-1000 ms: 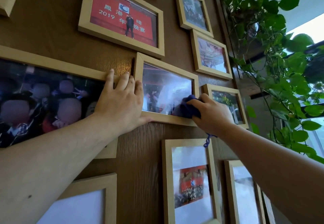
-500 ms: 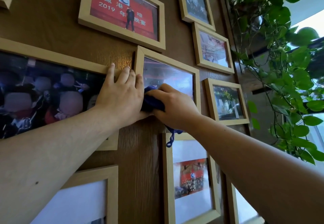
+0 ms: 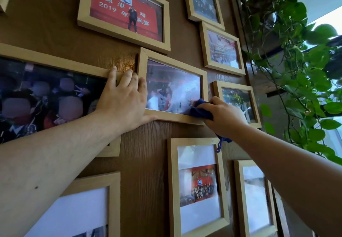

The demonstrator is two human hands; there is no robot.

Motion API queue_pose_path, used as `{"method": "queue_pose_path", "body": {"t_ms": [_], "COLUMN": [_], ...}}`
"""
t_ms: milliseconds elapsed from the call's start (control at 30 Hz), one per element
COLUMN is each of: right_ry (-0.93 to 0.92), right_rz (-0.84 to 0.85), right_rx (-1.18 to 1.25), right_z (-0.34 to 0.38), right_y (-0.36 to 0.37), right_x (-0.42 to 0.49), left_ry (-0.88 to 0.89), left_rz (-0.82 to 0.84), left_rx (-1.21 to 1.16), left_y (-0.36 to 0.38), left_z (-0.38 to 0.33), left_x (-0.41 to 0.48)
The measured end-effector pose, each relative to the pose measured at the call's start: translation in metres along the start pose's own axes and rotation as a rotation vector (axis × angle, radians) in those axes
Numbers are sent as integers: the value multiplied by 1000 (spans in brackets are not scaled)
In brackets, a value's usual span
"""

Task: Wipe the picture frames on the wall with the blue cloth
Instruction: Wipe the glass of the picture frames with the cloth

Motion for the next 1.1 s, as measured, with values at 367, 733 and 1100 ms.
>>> {"method": "queue_pose_path", "body": {"t_ms": [367,733,1100], "right_ry": [-22,-97,-151], "right_rz": [-151,-241,-297], "right_rx": [184,469,479], "right_z": [35,169,321], "right_y": [-14,-62,-111], "right_x": [-6,-25,-6], "left_ry": [-9,171,68], "left_rz": [35,0,92], "left_rx": [-41,-40,-2], "left_y": [-14,-49,-40], "left_z": [8,92,192], "left_x": [-18,-114,-181]}}
Point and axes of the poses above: each hand's wrist, its own x-axis towards the middle knuckle, its own y-axis out of the palm, z = x × y, the point moved 6 cm from there along x, towards the middle knuckle, and after that the axes turned 5 degrees about y, right-handed, at the moved point
